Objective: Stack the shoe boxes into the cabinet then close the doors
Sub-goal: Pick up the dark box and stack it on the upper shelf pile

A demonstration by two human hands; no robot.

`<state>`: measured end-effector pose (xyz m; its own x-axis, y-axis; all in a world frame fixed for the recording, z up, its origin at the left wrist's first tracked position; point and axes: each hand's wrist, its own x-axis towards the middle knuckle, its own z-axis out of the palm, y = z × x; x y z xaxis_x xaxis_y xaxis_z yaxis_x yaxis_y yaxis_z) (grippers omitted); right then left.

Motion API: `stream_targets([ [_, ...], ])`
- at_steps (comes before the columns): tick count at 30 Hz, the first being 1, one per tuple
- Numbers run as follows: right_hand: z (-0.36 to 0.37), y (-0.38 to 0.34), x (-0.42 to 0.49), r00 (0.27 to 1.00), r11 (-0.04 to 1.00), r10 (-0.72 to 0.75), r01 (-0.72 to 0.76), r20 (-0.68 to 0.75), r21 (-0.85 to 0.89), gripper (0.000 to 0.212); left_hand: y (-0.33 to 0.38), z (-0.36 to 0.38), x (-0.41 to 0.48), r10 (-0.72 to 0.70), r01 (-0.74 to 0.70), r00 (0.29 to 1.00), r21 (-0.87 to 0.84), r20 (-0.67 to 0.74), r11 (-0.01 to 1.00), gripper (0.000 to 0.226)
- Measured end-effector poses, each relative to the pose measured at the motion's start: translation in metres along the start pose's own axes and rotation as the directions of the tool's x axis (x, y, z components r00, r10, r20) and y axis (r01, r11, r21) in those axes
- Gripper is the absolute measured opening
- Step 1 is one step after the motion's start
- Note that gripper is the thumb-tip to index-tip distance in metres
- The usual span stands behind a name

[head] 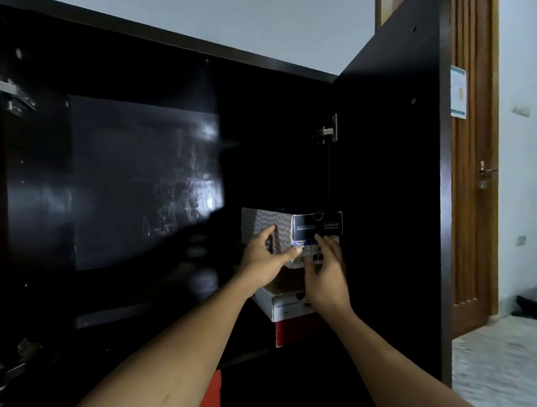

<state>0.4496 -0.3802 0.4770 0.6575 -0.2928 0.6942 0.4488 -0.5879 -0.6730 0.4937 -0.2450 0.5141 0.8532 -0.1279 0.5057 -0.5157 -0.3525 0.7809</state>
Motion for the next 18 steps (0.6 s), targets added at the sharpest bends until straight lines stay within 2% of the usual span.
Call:
stream_targets([
  [4, 0.019, 0.014, 0.014, 1.0, 0.999, 0.015, -0.014, 0.023, -0.033, 0.045, -0.011, 0.003, 0.017, 0.029, -0.024, 0.999, 0.118, -0.044, 0.993, 0.089],
  [8, 0.039, 0.023, 0.029, 0.998, 0.997, -0.018, 0.023, 0.062, -0.071, 0.046, -0.019, 0.004, 0.035, 0.015, -0.01, 0.999, 0.144, -0.034, 0.989, 0.081],
  [18, 0.061, 0.052, 0.06, 0.993, 0.989, 0.026, -0.009, 0.116, -0.148, 0.053, -0.04, 0.019, 0.072, 0.03, -0.016, 0.998, 0.209, -0.063, 0.978, 0.074],
])
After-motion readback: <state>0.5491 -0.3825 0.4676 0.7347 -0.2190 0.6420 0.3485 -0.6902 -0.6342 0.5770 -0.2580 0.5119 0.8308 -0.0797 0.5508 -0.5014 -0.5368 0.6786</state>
